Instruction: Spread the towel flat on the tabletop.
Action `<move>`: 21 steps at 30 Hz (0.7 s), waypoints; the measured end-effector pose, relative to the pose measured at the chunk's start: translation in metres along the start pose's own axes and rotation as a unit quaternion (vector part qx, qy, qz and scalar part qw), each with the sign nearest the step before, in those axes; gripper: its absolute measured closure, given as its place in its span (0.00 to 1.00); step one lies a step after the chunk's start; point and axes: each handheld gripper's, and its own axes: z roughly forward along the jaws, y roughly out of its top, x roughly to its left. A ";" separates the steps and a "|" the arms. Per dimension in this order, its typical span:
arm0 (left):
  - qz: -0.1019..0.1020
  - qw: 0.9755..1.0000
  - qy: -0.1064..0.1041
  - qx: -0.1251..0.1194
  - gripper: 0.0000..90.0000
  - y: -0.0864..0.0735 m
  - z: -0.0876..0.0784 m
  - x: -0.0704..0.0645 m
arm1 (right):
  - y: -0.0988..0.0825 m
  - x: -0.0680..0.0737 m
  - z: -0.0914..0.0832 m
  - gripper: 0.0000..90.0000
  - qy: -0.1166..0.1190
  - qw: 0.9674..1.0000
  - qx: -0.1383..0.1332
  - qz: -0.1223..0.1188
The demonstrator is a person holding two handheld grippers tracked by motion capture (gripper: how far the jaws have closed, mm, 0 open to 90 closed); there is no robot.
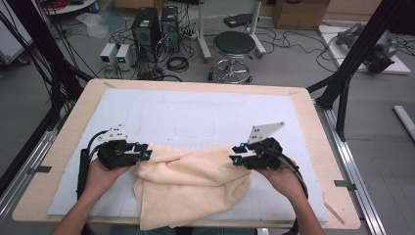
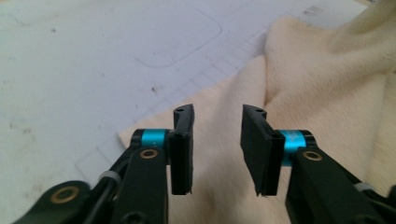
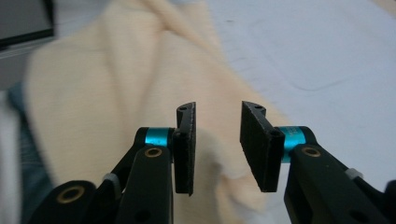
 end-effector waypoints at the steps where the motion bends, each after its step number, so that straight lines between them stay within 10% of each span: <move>1: 0.001 1.000 0.001 0.011 0.59 0.000 0.007 0.001 | -0.003 -0.010 0.007 0.69 0.000 1.000 0.004 0.009; 5: 0.000 0.997 -0.026 0.067 0.56 -0.008 0.029 0.005 | -0.019 -0.032 0.038 0.51 0.050 0.995 0.045 0.074; 8: -0.005 0.996 -0.043 0.074 0.83 -0.010 0.035 0.007 | -0.021 -0.031 0.059 0.48 0.043 0.992 0.096 0.071; 11: -0.006 0.996 -0.032 0.082 0.99 -0.009 0.038 0.009 | -0.019 -0.030 0.074 0.89 0.053 0.991 0.115 0.047; 18: -0.040 0.998 0.017 0.033 0.99 0.007 0.036 0.018 | -0.005 -0.027 0.045 1.00 0.021 0.997 0.066 0.030; 21: -0.038 0.999 0.032 0.021 0.99 0.012 0.034 0.019 | -0.006 -0.028 0.035 0.87 0.023 0.999 0.038 0.016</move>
